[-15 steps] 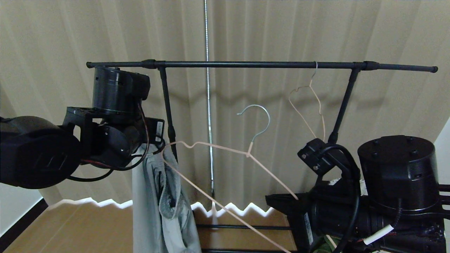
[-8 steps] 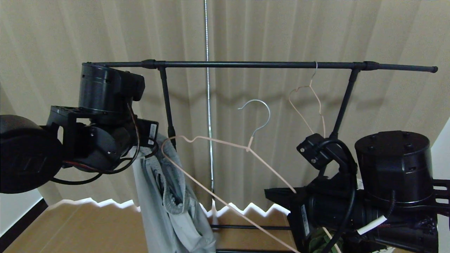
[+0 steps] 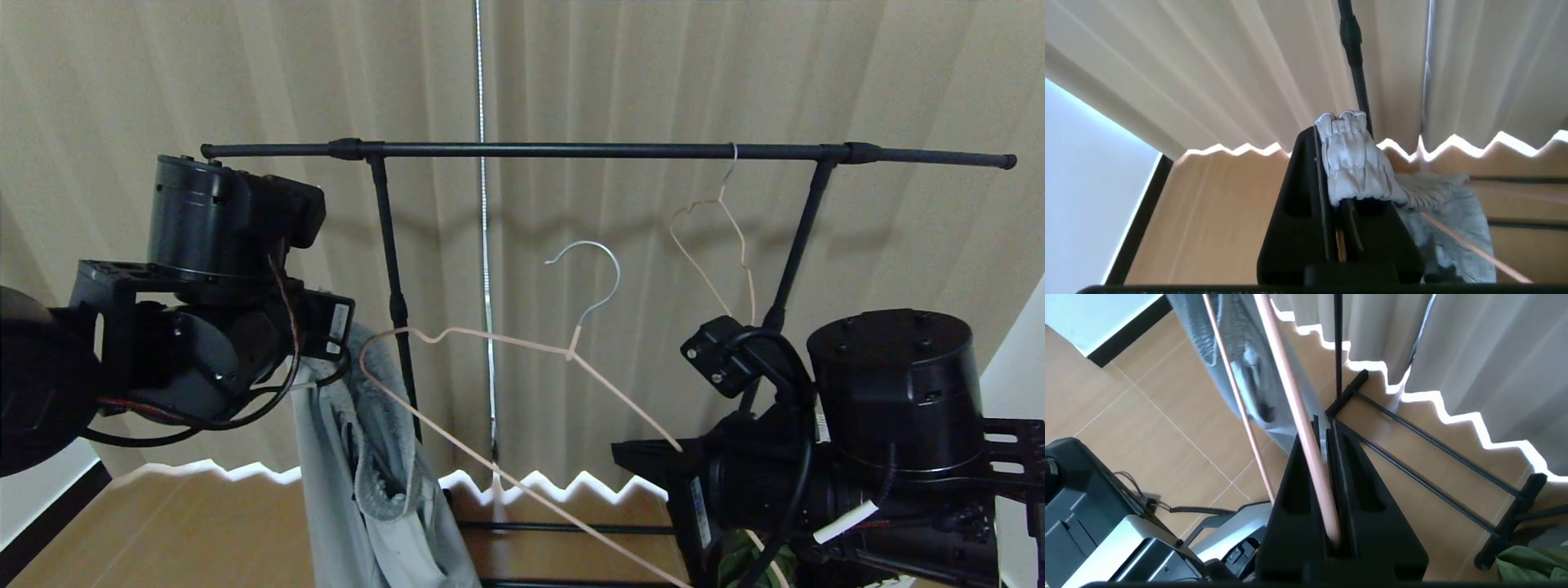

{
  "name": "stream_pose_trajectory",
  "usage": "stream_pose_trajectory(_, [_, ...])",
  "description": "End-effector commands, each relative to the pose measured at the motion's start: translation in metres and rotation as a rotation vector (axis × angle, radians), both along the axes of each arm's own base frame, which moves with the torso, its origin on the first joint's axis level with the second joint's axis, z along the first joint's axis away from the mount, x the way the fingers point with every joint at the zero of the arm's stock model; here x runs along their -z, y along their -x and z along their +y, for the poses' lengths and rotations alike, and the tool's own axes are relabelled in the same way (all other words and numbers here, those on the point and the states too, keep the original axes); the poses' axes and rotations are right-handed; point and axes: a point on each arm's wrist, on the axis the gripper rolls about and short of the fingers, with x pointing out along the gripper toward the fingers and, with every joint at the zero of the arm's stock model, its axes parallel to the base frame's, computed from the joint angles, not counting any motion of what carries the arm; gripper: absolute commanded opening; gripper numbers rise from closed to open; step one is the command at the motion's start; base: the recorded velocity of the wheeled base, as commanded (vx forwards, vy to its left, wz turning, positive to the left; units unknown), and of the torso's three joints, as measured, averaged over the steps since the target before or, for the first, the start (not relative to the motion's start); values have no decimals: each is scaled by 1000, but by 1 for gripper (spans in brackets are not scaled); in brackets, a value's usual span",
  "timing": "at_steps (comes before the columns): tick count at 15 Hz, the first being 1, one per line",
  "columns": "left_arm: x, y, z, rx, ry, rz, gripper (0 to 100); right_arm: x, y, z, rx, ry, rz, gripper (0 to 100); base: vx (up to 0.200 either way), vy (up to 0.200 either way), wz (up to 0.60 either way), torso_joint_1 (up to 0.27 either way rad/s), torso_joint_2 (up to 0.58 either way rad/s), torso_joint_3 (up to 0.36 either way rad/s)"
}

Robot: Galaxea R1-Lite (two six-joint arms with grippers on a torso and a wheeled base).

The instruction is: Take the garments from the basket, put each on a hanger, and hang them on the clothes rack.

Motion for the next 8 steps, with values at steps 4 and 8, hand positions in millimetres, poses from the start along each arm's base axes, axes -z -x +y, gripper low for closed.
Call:
stream_pose_trajectory(4, [13, 2, -2, 25, -2, 40, 0, -1, -3, 6, -10, -27, -24, 0, 0, 0, 0, 0, 0, 0])
stream_pose_trajectory(8, [15, 3, -16, 52, 39, 34, 0, 3, -5, 9, -14, -24, -20, 0, 0, 0, 0, 0, 0, 0])
